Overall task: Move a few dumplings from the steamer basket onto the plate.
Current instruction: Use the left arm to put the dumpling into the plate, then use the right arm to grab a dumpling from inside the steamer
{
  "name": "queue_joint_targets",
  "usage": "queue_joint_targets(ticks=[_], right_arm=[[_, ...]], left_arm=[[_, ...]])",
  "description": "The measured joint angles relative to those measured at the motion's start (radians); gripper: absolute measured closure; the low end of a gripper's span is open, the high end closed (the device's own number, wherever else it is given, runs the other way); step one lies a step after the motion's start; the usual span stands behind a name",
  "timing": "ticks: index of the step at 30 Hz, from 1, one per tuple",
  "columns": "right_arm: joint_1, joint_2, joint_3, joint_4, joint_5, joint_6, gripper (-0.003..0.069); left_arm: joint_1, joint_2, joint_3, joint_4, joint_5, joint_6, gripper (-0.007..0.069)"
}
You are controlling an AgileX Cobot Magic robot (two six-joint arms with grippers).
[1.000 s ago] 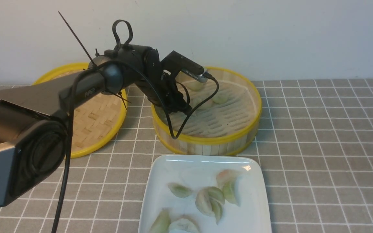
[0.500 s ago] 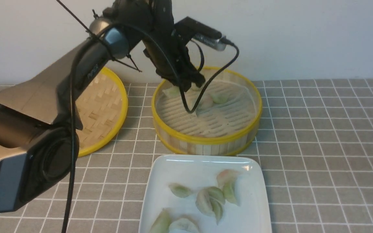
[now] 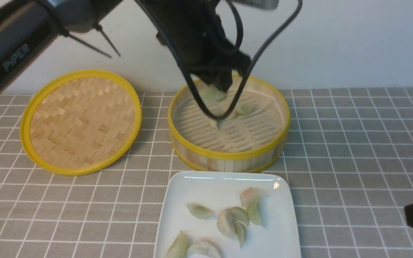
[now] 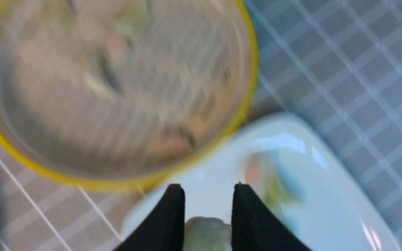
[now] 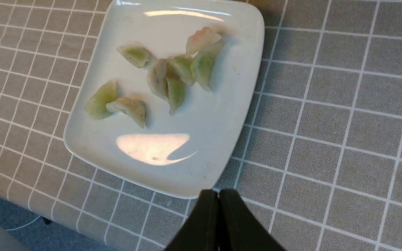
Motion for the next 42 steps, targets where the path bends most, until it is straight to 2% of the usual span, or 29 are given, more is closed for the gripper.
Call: queue_joint_targets(ticks=[5, 15, 18, 21, 23, 24, 26, 30, 32, 34, 36, 42], right_arm=[[0.0, 0.0, 0.0, 0.002, -0.009, -0.016, 0.0673], [0.0, 0.0, 0.0, 0.024, -0.047, -0.067, 0.0673], [0.0, 0.0, 0.0, 0.025, -0.077, -0.076, 0.0673], [0.0, 0.002, -0.012, 0.025, -0.127, -0.079, 0.0673], [0.0, 0.006, -0.024, 0.025, -0.147, -0.082, 0.0673], [0.0, 0.021, -0.057, 0.03, -0.176, -0.09, 0.0673], [0.0, 0.04, -0.087, 0.035, -0.185, -0.106, 0.0673], [0.0, 0.16, -0.218, 0.106, -0.196, -0.193, 0.0673], [0.0, 0.292, -0.328, 0.168, -0.186, -0.244, 0.0673], [0.0, 0.407, -0.421, 0.194, -0.159, -0.275, 0.0673], [0.011, 0.518, -0.512, 0.203, -0.123, -0.299, 0.0673], [0.103, 0.78, -0.776, 0.15, -0.092, -0.324, 0.0672]], left_arm=[[-0.047, 0.0, 0.199, 0.0, 0.0, 0.0, 0.0472], [-0.062, 0.148, 0.236, 0.001, -0.023, 0.039, 0.0461], [-0.062, 0.165, 0.236, 0.001, -0.025, 0.042, 0.0391], [-0.062, 0.166, 0.237, 0.003, -0.034, 0.042, 0.026], [-0.062, 0.166, 0.237, 0.003, -0.036, 0.042, 0.0222], [-0.062, 0.166, 0.229, 0.005, -0.033, 0.041, 0.0172], [-0.062, 0.166, 0.214, 0.008, -0.028, 0.033, 0.016], [-0.062, 0.155, 0.129, 0.087, -0.027, -0.013, 0.0237], [-0.055, 0.105, 0.115, 0.173, -0.025, -0.077, 0.04], [-0.044, 0.033, 0.125, 0.203, -0.025, -0.099, 0.0538], [-0.025, -0.066, 0.165, 0.209, -0.025, -0.109, 0.06], [0.025, -0.35, 0.367, 0.182, -0.018, -0.124, 0.0629]])
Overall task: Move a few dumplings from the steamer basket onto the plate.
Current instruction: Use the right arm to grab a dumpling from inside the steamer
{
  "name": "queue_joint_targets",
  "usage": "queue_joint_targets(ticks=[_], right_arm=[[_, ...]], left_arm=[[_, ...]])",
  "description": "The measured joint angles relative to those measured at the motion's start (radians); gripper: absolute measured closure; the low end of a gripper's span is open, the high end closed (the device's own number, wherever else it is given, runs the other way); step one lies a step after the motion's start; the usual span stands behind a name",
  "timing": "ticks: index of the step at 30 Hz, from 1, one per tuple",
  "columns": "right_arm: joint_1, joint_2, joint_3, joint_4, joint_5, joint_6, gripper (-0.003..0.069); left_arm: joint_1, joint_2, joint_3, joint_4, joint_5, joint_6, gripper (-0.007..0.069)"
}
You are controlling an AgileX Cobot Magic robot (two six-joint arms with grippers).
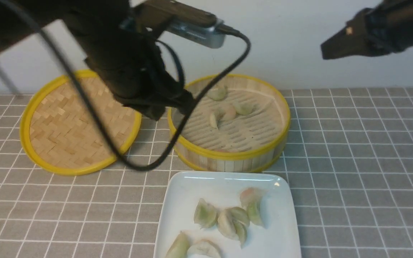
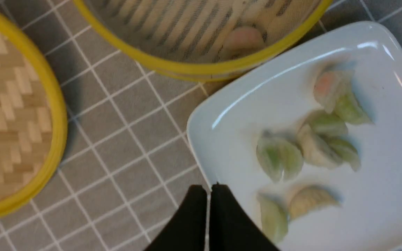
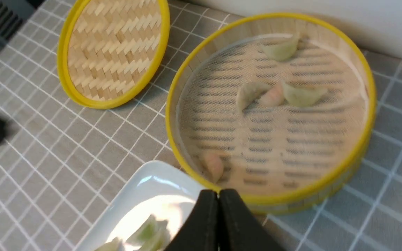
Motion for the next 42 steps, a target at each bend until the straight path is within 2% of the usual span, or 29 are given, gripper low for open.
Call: queue_joint_targets(ticks=[5, 7, 8, 13, 14, 16, 19, 22, 33, 36, 40, 42], right_arm=[[0.09, 0.241, -0.216, -0.069, -0.001, -0.043, 0.0656], [0.126, 0.41, -0.352, -0.113, -0.001, -0.048, 0.0614], [0.127, 0.41, -0.362, -0.117, -0.001, -0.048, 0.0614], [0.148, 0.679, -0.592, -0.226, 0.023, -0.029, 0.0467], [0.151, 0.736, -0.644, -0.252, 0.035, -0.025, 0.0416], [0.155, 0.775, -0.683, -0.271, 0.043, -0.024, 0.0373], [0.174, 0.85, -0.755, -0.299, 0.046, -0.026, 0.0271], [0.186, 0.875, -0.767, -0.306, 0.02, -0.049, 0.023], [0.197, 0.942, -0.767, -0.403, -0.096, -0.077, 0.0228], [0.197, 0.945, -0.767, -0.403, -0.106, -0.075, 0.0265], [0.198, 0.947, -0.777, -0.397, -0.096, -0.051, 0.0392], [0.198, 0.944, -0.795, -0.414, -0.067, -0.035, 0.0409]], left_arm=[[0.004, -0.233, 0.198, -0.009, 0.014, -0.02, 0.0629], [0.004, -0.357, 0.269, -0.015, 0.02, -0.046, 0.0629], [0.004, -0.366, 0.273, -0.015, 0.02, -0.046, 0.0629], [0.004, -0.553, 0.313, -0.009, 0.024, -0.097, 0.0629], [0.004, -0.592, 0.314, -0.009, 0.024, -0.103, 0.0629], [0.004, -0.616, 0.314, -0.009, 0.025, -0.105, 0.0629], [0.004, -0.68, 0.314, -0.009, 0.028, -0.107, 0.0629], [0.004, -0.699, 0.315, -0.009, 0.033, -0.109, 0.0629], [0.004, -0.701, 0.317, 0.005, 0.042, -0.109, 0.0629], [0.004, -0.701, 0.317, 0.005, 0.042, -0.109, 0.0629], [0.004, -0.701, 0.317, 0.009, 0.042, -0.109, 0.0629], [0.004, -0.701, 0.317, 0.011, 0.042, -0.109, 0.0629]])
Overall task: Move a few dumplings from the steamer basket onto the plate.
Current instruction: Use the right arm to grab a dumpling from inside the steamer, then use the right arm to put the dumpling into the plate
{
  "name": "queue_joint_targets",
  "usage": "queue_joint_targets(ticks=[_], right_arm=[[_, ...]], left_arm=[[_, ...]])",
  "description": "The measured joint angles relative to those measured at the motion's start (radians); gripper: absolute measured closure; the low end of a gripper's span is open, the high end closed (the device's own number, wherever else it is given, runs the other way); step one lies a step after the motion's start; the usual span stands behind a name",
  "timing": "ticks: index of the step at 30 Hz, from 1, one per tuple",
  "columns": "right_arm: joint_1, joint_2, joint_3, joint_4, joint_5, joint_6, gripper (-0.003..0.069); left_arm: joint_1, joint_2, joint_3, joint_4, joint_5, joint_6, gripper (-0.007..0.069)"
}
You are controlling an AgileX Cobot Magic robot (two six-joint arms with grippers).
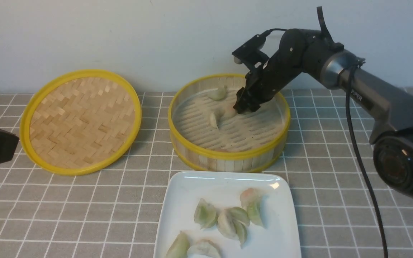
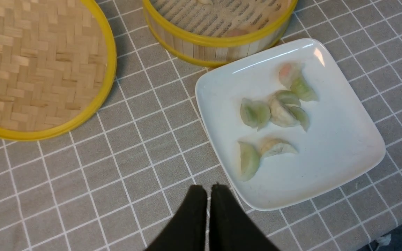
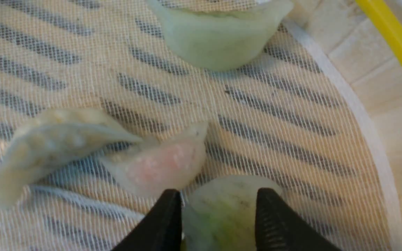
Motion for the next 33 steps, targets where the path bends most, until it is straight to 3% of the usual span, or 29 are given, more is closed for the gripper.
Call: queue_joint_targets(ticks=[2, 4, 8, 9, 13, 20, 25, 28, 33], right_arm=[[0.0, -0.001, -0.016, -0.018, 0.04, 0.021, 0.0421], [0.0, -0.014, -0.068, -0.045, 0.139, 0.07, 0.0518], [0.0, -0.045, -0.137, -0.054, 0.189, 0.13, 0.051], [0.0, -0.087, -0.152, -0.054, 0.19, 0.21, 0.051], [0.0, -0.195, -0.105, -0.048, 0.194, 0.295, 0.051], [0.027, -0.569, 0.407, 0.027, 0.194, 0.28, 0.051], [0.13, -0.803, 0.828, 0.066, 0.192, 0.269, 0.051], [0.208, -0.862, 1.059, 0.105, 0.129, 0.302, 0.051], [0.272, -0.847, 1.226, 0.106, 0.012, 0.364, 0.051]], left_arm=[[0.0, 0.0, 0.0, 0.001, 0.0, 0.0, 0.0629], [0.0, 0.0, 0.0, 0.002, 0.0, 0.0, 0.0629], [0.0, 0.0, 0.0, 0.003, 0.0, 0.0, 0.0629], [0.0, 0.0, 0.0, 0.003, 0.0, 0.0, 0.0629], [0.0, 0.0, 0.0, 0.003, 0.0, 0.0, 0.0629], [0.0, -0.013, 0.002, 0.0, 0.001, -0.006, 0.0629], [0.0, -0.013, 0.002, -0.004, 0.001, -0.007, 0.0629], [0.0, -0.013, 0.002, -0.004, 0.001, -0.006, 0.0629], [0.0, -0.013, 0.002, -0.005, 0.001, -0.006, 0.0629]])
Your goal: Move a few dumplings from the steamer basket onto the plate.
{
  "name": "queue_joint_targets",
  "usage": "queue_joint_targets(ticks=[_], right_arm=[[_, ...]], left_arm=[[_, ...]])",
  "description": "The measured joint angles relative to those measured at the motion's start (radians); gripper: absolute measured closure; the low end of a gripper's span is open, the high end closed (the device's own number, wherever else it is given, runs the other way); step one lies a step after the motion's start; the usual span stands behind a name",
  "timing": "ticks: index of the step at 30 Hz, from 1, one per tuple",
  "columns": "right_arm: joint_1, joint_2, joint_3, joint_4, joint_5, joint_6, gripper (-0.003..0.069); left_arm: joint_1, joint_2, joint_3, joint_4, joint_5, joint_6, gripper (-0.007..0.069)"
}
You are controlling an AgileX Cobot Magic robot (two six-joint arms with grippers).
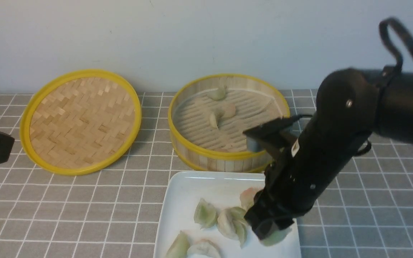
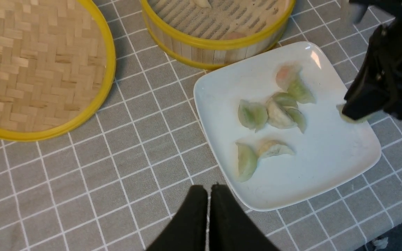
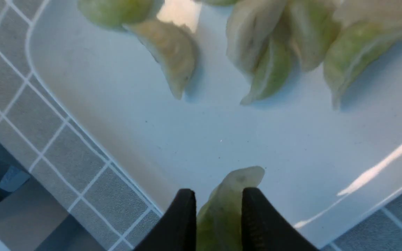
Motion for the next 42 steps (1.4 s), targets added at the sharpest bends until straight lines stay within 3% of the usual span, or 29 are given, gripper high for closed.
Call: queue_joint_targets(ticks=[4, 8, 12, 14, 18, 22, 25, 32, 42], right_arm=[[0.007, 0.043, 0.035, -0.001, -0.07, 0.023, 0.0506], [0.007, 0.08, 0.037, 0.004, -0.128, 0.037, 0.0401], [0.007, 0.08, 0.026, -0.016, -0.148, 0.038, 0.0249], [0.007, 0.078, 0.007, -0.027, -0.121, 0.038, 0.0233], [0.007, 0.005, -0.029, -0.036, -0.04, 0.052, 0.0328], [0.007, -0.226, -0.035, -0.046, -0.022, 0.067, 0.0589], [0.007, -0.399, -0.037, -0.063, -0.034, 0.087, 0.065], [0.007, -0.822, 0.029, -0.211, -0.139, 0.175, 0.0672], [0.007, -1.476, 0.496, -0.478, -0.466, 0.437, 0.0672]], left_arm=[[0.0, 0.0, 0.0, 0.0, 0.0, 0.005, 0.0629], [0.0, 0.0, 0.0, 0.0, 0.0, 0.009, 0.0629], [0.0, 0.0, 0.0, 0.0, 0.0, 0.01, 0.0629], [0.0, 0.0, 0.0, -0.001, 0.0, 0.01, 0.0629], [0.0, 0.0, 0.0, -0.001, 0.0, 0.01, 0.0629], [0.0, 0.0, 0.0, -0.001, 0.0, 0.01, 0.0629], [0.0, 0.0, 0.0, -0.002, 0.0, 0.01, 0.0629], [0.0, 0.0, 0.0, -0.014, -0.005, 0.01, 0.0629], [0.0, 0.014, 0.0, -0.014, -0.077, 0.01, 0.0629]])
